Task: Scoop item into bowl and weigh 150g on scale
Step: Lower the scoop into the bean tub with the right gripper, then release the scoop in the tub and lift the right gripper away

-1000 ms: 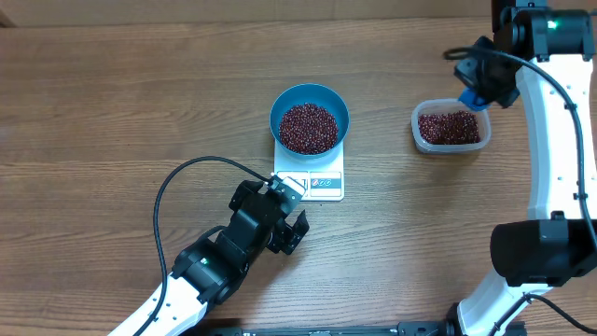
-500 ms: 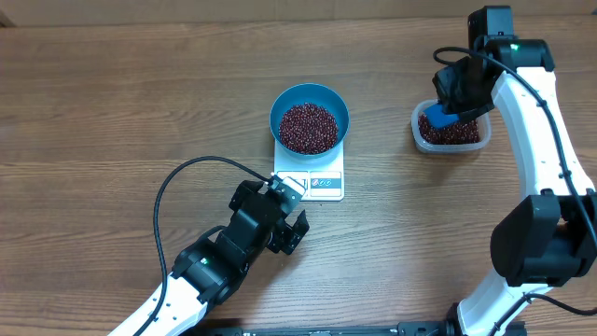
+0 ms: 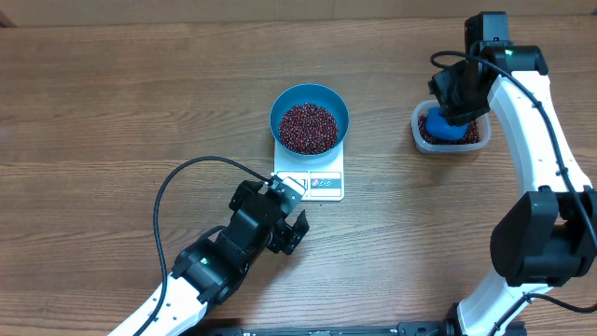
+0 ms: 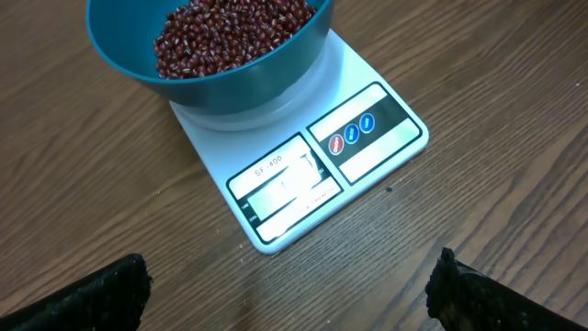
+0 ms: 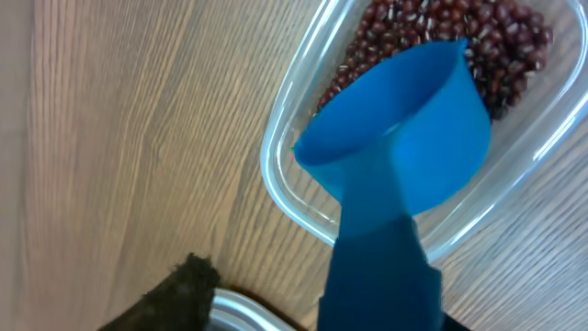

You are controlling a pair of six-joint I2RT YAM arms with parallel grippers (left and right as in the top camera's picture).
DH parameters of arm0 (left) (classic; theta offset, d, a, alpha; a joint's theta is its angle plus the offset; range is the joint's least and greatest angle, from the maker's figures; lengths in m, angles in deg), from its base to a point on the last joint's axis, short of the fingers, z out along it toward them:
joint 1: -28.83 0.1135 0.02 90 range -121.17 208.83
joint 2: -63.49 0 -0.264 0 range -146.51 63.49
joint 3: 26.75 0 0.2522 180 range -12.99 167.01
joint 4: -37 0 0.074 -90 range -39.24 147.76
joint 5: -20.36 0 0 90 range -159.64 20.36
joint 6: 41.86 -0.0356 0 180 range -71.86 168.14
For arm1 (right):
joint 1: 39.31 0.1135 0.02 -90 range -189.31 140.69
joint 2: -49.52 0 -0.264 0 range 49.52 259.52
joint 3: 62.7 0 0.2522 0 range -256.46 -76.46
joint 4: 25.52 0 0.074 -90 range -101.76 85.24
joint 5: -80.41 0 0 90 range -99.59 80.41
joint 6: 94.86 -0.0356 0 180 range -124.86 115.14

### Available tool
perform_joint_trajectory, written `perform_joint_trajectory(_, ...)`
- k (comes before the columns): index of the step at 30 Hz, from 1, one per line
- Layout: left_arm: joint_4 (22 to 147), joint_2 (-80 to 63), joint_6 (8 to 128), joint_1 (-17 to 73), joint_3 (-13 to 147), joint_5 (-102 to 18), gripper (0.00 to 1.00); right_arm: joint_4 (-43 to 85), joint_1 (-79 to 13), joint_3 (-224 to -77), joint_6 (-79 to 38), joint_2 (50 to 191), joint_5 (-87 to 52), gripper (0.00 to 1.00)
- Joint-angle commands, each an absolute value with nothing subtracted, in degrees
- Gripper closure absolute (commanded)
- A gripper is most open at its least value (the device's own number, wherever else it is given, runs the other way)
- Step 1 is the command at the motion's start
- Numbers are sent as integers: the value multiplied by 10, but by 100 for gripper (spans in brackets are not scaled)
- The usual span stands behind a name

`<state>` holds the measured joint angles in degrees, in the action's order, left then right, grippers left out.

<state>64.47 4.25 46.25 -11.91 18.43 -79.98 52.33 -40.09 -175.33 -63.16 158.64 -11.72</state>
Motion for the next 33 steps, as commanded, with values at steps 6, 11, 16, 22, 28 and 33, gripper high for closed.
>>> perform_joint_trajectory(6, 642, 47, 456, -116, 181, -805, 0, 542, -405, -1751, -575, 1573, -127, 21)
perform_joint_trajectory(11, 642, 47, 456, -116, 181, -806, 0, 601, -417, -1752, -490, 1573, -205, 0)
perform_joint_trajectory(16, 642, 47, 456, -116, 181, -806, 0, 648, -429, -1752, -448, 1573, -253, 0)
perform_joint_trajectory(22, 642, 47, 456, -116, 181, -806, 0, 683, -432, -1755, -399, 1573, -247, 0)
perform_joint_trajectory(28, 642, 47, 456, -116, 181, -805, 0, 729, -432, -1819, -390, 1572, -186, 0)
perform_joint_trajectory(33, 642, 47, 456, -116, 181, -806, 0, 816, -432, -1933, -327, 1572, -150, 0)
